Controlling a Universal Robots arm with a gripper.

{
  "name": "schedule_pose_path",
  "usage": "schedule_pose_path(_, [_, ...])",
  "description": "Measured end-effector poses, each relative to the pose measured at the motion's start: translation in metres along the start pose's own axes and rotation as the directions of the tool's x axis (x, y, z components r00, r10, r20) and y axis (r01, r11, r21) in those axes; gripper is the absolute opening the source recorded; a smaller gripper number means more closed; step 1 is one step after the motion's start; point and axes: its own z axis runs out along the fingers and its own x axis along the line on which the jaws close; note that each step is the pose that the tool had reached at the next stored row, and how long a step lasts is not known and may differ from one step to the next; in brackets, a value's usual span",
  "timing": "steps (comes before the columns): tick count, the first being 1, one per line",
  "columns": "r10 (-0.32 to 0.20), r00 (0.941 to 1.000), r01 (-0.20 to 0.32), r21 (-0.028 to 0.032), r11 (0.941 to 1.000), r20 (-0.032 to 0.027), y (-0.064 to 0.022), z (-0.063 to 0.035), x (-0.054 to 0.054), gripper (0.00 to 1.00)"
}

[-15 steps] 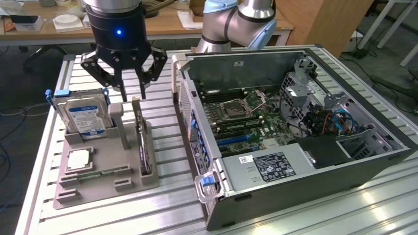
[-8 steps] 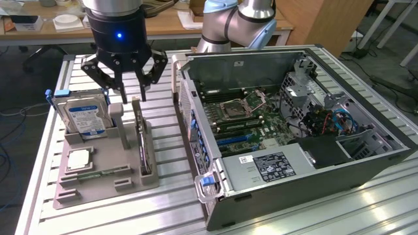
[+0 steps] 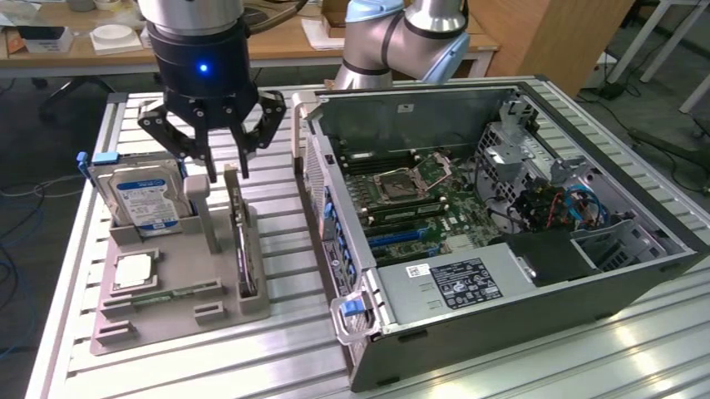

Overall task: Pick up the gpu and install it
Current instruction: 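Pick up the gpu and move the gpu toward the slot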

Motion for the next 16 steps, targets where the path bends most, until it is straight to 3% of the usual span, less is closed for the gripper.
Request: schedule_pose_path(16, [0.000, 1.0000, 0.000, -0.0013, 1.0000, -0.0001, -0.0059, 0.0105, 0.0003, 0.42])
